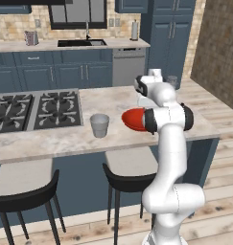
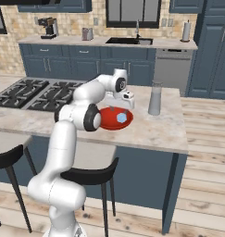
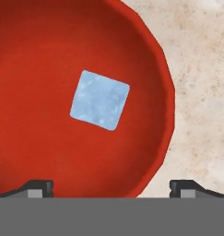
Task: There are two ice cubes in the ice bowl. Place both ice cubes in the glass cup.
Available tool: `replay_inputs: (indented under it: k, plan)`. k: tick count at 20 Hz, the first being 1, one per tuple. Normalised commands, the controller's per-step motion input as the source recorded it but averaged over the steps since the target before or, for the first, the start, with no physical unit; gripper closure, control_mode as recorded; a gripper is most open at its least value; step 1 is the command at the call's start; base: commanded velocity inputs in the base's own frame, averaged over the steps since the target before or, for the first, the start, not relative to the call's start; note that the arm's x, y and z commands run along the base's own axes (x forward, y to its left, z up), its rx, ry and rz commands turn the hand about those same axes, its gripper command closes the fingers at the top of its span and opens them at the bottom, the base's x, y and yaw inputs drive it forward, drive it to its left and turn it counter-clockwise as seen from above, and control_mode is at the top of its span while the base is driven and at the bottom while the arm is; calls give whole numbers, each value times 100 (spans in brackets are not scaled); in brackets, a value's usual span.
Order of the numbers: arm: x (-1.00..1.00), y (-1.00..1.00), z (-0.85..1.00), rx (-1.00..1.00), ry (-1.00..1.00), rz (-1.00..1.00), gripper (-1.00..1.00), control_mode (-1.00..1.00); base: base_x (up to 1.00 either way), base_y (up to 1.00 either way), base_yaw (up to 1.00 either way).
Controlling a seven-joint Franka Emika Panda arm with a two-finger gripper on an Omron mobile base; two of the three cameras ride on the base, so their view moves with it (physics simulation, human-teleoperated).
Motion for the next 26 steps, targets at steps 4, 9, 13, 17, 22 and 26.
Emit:
replay_inputs:
  k: [4,9,13,17,22,26]
  plan:
    - [4,-1,-13,-2,2,-18,-100,-100,0,0,0]
    - [17,6,-20,-4,0,-11,-100,-100,0,0,0]
    - [22,0,-27,-8,0,-6,-100,-100,0,0,0]
    - [12,0,-28,-12,0,-4,-100,-100,0,0,0]
    - [19,0,-10,-5,0,-2,-100,-100,0,0,0]
    - [32,0,0,0,0,-2,-100,-100,0,0,0]
